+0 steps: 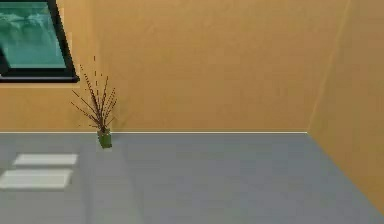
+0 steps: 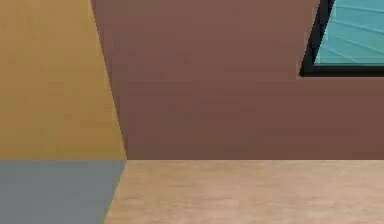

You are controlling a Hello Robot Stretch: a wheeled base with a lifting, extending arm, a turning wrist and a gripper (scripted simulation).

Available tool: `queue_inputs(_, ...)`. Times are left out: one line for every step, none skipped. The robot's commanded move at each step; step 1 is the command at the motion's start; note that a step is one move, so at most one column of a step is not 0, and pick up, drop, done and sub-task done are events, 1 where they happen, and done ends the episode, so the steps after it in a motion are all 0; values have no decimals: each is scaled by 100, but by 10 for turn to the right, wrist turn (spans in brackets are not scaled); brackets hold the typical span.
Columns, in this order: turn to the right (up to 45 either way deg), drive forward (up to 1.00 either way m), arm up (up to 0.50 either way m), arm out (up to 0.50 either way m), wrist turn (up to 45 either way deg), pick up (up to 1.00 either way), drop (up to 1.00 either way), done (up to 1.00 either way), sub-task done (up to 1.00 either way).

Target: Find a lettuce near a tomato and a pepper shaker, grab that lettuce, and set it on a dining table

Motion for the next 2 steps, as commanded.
queue_inputs(-450, 0, 0, 0, 0, 0, 0, 0, 0)
queue_inputs(-450, 0, 0, 0, 0, 0, 0, 0, 0)
